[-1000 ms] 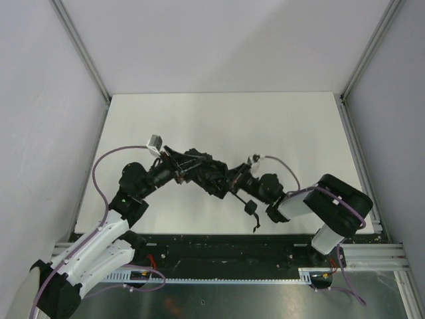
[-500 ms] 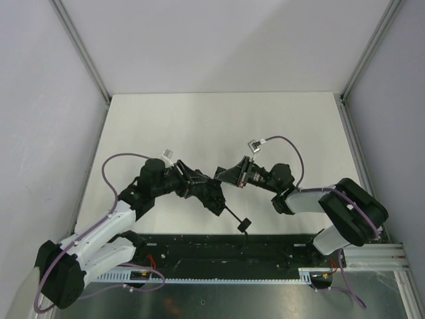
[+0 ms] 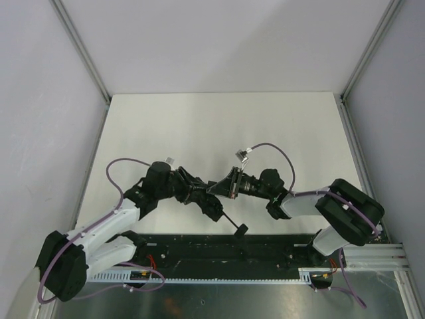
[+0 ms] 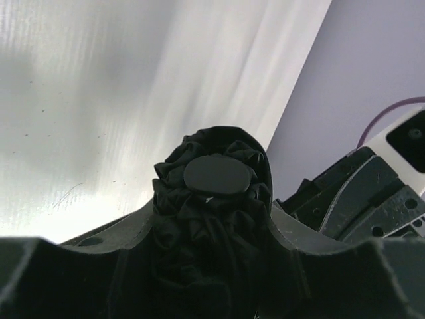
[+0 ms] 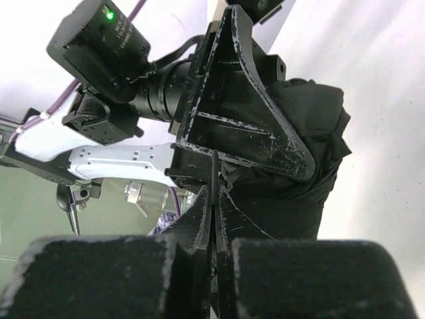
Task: Put away the umbrella
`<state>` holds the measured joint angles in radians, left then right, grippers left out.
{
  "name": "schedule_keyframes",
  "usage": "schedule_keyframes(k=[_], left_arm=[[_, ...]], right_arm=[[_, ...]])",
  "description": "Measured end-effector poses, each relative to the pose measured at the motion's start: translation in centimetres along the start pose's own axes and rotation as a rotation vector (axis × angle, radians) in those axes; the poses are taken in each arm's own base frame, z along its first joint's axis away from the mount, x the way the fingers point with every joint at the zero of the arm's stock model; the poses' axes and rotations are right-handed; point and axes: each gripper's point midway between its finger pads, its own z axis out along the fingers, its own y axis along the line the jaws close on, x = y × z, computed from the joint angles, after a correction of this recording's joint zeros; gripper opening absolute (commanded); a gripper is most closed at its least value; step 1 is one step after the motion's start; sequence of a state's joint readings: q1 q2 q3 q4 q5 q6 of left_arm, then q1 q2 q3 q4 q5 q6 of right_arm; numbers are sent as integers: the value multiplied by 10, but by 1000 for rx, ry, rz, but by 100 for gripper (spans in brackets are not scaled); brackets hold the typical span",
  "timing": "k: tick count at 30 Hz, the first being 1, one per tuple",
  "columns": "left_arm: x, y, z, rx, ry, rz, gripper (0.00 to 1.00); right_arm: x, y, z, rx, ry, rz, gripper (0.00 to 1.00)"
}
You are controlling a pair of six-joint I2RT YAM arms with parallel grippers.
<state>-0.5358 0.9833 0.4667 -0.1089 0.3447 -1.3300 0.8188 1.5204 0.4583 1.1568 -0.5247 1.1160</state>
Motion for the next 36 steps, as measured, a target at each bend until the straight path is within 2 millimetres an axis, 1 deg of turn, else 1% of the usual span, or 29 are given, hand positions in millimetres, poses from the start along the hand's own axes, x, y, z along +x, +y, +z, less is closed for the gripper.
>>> schedule_keyframes(k=[4,11,14,22,27,31,36], left_arm=[[-1,14,5,-61,-6,-25,0],[-1,47,14,-210,-32,-43,0],[-1,57,17,-267,-48,-36,0],[-8,86,23,-406,-105,-24,0],[-13,104,28,-484,-128,-24,0],[-17,100,34,-463,-146,-12,0],[-21,96,44,-367,-174,2,0]], right_arm=[[13,-9,6,36,15,38,0],[32,-36,11,122,40,109,0],[39,-41,13,138,48,116,0],[56,-61,25,179,89,104,0],[64,-73,31,194,125,25,0],[66,-76,36,185,149,-102,0],[65,-78,43,212,193,-297,0]])
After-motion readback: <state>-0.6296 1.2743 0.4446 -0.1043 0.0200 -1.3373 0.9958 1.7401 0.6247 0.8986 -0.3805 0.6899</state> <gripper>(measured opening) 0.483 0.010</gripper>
